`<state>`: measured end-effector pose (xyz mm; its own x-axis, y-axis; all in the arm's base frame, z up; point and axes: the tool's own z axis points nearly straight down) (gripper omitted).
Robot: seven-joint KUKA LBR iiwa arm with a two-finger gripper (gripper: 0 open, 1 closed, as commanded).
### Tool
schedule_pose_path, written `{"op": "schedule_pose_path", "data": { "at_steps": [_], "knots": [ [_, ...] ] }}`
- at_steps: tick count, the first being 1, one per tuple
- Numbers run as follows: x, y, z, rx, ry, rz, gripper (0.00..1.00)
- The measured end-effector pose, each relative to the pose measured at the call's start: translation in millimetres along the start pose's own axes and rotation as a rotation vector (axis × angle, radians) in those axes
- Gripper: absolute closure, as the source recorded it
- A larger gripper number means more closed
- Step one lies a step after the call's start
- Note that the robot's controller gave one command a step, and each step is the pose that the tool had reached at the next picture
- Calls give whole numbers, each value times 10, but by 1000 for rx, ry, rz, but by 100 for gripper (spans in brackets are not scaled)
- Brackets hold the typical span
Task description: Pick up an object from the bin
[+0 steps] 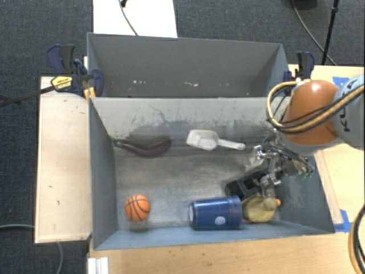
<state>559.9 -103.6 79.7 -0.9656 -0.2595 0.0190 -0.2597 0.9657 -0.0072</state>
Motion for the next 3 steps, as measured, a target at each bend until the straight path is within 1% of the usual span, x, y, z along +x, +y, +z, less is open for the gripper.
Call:
{"op": "schedule_pose_path", "data": {
  "at_steps": [2, 3],
  "knots": [
    [-9, 31, -183, -7, -17, 4, 100],
    [1, 44, -302, -10, -14, 3, 100]
  ]
}}
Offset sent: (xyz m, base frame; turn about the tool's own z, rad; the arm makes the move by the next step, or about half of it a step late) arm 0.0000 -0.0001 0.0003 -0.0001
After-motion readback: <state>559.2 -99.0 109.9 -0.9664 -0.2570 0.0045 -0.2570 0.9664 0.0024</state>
